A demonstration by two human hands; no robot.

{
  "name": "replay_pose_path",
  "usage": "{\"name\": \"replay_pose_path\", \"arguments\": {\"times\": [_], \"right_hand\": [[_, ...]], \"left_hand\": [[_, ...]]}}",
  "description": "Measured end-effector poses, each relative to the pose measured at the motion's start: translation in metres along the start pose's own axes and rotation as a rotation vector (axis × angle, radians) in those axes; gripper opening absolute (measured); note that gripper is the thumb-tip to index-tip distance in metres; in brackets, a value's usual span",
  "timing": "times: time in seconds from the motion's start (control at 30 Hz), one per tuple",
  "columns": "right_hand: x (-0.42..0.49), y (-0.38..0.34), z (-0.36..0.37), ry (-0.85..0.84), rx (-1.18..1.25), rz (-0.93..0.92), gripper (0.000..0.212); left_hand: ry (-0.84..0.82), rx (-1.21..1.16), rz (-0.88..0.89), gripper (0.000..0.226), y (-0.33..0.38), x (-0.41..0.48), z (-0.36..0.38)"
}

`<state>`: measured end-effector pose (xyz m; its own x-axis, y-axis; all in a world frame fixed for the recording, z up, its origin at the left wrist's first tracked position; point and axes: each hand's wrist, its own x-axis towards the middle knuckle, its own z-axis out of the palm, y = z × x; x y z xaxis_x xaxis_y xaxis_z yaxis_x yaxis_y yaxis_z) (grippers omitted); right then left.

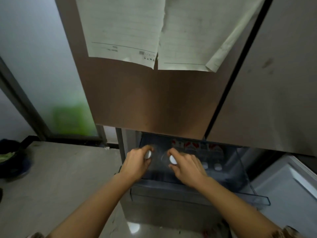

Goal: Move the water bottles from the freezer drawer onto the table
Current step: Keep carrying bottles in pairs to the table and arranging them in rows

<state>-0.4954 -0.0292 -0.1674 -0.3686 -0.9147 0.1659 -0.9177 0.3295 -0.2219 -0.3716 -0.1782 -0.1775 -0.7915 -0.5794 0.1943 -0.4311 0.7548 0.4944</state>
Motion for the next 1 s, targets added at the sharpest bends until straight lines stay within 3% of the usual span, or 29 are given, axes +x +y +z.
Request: {"name": "replay_pose_path", "arguments": {"times": [0.27, 0.53, 0.73, 1.0], "right_hand": [[-0.022, -0.056, -0.05, 0.177, -0.083, -0.079, 0.034], [-0.06, -0.191, -0.1, 0.291, -0.041, -0.225, 0.031], [-0.083, -0.317, -0.097, 0.153, 0.141, -0.365, 0.031], [-0.111, -0.517, -0.023, -0.105, 0.245, -0.588, 0.033]], "left_hand": [[0.104, -0.099, 0.1, 0.027, 0.016, -0.051, -0.061], [0.302, -0.223, 0.037, 0.025, -0.001, -0.156, -0.179], [0.382, -0.146, -0.08, 0.014, -0.05, -0.272, -0.278], [0.342, 0.011, -0.439, 0.013, -0.156, -0.443, -0.361]]}}
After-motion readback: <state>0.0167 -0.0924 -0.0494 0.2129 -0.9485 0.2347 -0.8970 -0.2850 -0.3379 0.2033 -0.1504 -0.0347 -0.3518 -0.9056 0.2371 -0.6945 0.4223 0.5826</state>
